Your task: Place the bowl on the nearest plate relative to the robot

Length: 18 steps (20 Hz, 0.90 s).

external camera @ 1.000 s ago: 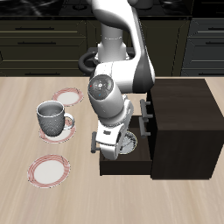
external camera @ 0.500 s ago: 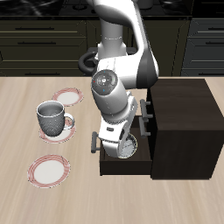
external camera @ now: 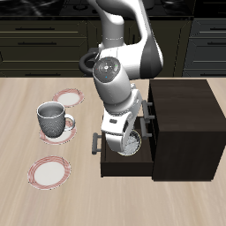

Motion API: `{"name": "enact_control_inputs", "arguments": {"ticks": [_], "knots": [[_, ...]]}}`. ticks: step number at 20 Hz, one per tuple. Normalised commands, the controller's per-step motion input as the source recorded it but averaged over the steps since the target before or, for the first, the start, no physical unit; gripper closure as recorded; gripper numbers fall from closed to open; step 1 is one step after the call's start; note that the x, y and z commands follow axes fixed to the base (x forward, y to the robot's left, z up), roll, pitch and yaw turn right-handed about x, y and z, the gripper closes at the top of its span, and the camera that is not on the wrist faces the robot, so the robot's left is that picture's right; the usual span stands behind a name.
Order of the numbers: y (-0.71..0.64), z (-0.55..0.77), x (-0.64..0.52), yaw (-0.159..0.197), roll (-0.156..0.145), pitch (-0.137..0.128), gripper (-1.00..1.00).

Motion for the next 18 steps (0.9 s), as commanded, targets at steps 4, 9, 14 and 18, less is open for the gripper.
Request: {"name": "enact_control_inputs", "arguments": {"ticks": [4, 9, 14, 18], "knots": [[0.04, 0.42, -0.09, -0.141, -0.005, -0.06, 1.0], [-0.1, 0.29, -0.11, -0.222, -0.019, -0.02, 1.0], [-0.18, 0.24, -0.16, -0.287, -0.036, 0.009, 1.0], [-0.13, 0.31, -0.19, -0.504, -0.008, 0.067, 1.0]]}}
